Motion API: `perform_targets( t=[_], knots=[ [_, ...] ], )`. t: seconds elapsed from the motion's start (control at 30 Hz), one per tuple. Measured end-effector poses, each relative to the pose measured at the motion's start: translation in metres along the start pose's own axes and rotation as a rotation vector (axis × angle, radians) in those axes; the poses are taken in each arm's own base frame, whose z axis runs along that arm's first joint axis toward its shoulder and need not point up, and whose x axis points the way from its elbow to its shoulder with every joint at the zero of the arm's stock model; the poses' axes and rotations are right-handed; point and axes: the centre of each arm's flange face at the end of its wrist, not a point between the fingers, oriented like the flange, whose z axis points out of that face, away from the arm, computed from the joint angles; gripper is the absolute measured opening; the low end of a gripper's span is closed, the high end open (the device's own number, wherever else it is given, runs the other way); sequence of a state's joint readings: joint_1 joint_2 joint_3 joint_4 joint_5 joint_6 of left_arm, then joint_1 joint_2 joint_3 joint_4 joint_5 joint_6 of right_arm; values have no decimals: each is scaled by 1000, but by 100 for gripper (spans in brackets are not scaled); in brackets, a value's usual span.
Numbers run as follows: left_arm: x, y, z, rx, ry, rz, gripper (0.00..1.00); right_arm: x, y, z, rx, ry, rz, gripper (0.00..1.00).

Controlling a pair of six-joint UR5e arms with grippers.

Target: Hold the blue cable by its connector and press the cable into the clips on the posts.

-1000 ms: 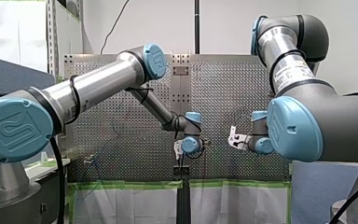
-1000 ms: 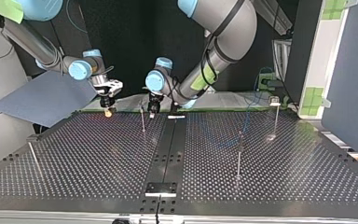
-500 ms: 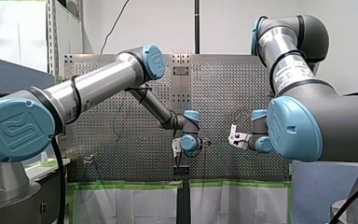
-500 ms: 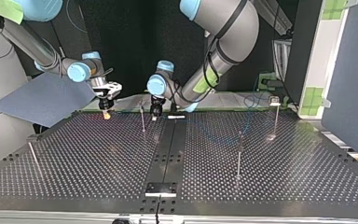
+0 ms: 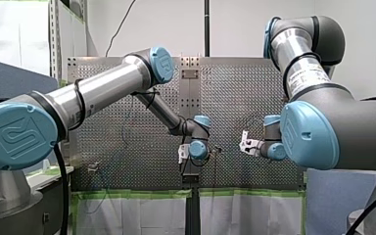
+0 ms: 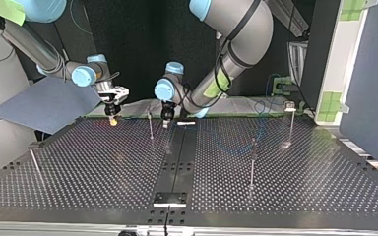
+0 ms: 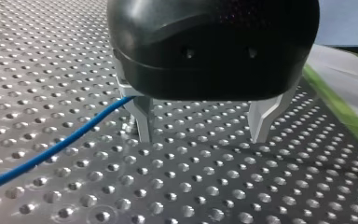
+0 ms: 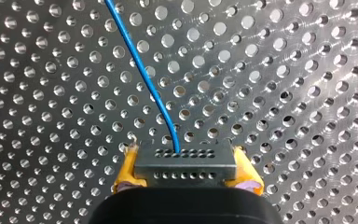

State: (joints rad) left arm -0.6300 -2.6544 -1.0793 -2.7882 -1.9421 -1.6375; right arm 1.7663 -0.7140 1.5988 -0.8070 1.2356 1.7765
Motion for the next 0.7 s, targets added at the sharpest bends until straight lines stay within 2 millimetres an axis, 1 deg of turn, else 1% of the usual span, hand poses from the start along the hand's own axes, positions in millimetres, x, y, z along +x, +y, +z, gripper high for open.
perform_targets(
  t=[0.17,0.3,0.37,0.53,0.7],
  knots=[
    [3,2,-4,-2,35,28,100,0,2,0,-2,-1,3,0],
    [-5,0,-8,9,54,38,100,0,2,-1,-3,-4,5,0],
    [-8,-2,-12,14,66,46,100,0,2,-1,-4,-7,6,0],
    [-6,-3,-25,22,108,77,100,-1,2,-2,-6,-14,9,0],
    [-6,-4,-36,28,106,83,100,-2,3,-2,-9,-13,9,0]
  ],
)
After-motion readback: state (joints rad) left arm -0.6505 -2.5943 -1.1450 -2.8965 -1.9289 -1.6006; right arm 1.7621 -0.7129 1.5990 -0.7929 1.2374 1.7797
